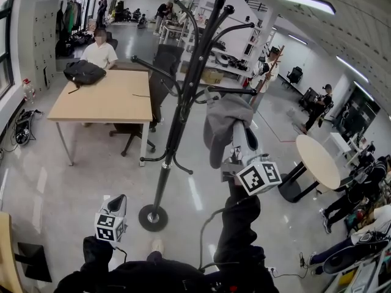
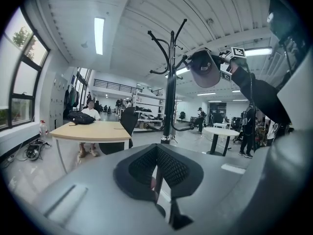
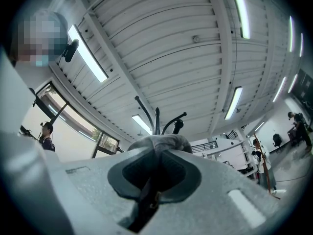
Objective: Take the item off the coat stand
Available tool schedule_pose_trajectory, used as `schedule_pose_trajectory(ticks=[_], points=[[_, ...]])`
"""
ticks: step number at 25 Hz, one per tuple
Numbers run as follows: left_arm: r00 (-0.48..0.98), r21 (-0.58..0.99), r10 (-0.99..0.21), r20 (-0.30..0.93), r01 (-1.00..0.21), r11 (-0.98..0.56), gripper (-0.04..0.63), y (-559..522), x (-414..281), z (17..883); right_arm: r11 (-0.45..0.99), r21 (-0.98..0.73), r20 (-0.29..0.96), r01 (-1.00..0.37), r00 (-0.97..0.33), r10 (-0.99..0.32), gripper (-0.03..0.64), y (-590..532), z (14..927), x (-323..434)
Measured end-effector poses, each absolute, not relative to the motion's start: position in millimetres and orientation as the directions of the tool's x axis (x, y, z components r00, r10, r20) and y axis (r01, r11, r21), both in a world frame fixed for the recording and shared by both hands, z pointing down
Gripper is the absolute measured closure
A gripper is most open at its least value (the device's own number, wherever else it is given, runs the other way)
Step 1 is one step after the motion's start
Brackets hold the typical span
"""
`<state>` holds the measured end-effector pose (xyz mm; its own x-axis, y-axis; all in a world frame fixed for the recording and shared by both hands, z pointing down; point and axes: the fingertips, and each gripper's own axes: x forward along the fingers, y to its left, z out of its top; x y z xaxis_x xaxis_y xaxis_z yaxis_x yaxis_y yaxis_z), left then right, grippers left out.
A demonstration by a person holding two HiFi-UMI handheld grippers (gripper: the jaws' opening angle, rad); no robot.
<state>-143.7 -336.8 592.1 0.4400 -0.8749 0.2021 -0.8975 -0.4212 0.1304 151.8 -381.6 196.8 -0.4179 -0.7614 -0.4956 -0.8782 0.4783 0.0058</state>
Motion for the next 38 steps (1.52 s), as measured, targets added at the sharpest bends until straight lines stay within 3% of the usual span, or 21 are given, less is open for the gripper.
schedule_pose_trajectory(ticks=[38], points=[[0.488,0.124,-0.851,0.194,-0.873,-0.472,0.592,-329.6,-131.9,588.2,0.384,0.023,-0.558,-0.923,-0.331,-0.761,0.594,-339.5,166.6,185.0]])
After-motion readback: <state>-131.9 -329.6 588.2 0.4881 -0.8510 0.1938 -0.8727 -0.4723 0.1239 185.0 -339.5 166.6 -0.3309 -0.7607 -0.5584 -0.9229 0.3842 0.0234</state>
